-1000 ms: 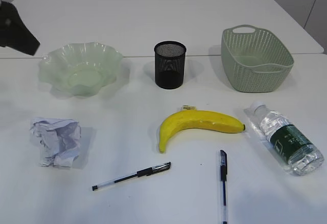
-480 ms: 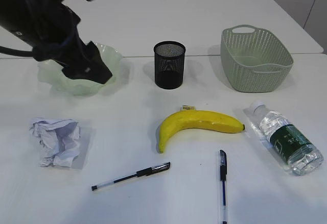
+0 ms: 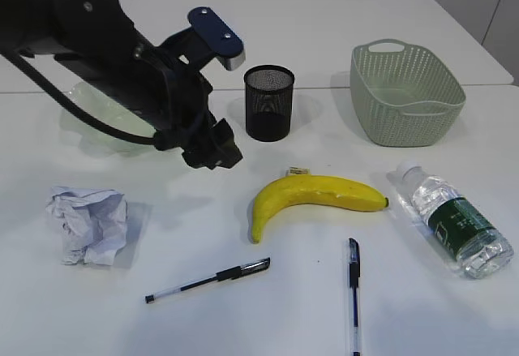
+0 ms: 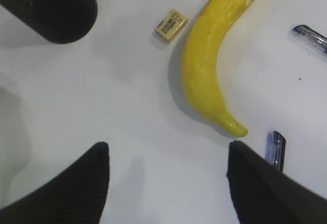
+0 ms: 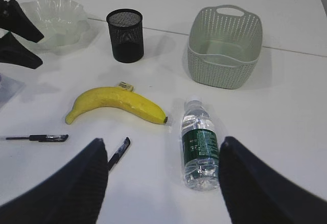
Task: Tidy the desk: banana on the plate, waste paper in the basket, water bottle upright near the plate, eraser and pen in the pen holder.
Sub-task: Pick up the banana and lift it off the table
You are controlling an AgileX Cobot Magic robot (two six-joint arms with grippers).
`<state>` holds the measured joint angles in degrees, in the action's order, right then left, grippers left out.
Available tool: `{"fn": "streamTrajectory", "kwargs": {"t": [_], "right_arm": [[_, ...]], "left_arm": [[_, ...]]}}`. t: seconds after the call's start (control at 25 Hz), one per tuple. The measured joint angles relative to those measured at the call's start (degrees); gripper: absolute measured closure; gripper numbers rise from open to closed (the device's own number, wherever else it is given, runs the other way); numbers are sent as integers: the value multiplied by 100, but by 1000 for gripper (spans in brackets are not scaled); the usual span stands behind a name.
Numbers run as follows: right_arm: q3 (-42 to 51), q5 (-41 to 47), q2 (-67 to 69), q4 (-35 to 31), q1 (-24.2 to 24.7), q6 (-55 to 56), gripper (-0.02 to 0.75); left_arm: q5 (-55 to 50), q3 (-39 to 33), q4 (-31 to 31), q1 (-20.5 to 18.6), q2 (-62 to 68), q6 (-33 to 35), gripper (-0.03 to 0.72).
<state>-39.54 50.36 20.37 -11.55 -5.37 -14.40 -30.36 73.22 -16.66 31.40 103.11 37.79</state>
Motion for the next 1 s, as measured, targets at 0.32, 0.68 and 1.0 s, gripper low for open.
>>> {"fn": "streamTrajectory", "kwargs": {"t": [0.32, 0.68, 1.0], "right_arm": [[0, 31, 0, 0, 0, 0, 235], [0, 227, 0, 0, 0, 0, 236], [0, 278, 0, -8, 0, 0, 236]], "left_arm": [[883, -1, 0, 338, 557, 23, 171], [809, 483, -294, 441, 1305, 36, 171], [-321, 1865, -653, 441, 2350, 140, 171]]}}
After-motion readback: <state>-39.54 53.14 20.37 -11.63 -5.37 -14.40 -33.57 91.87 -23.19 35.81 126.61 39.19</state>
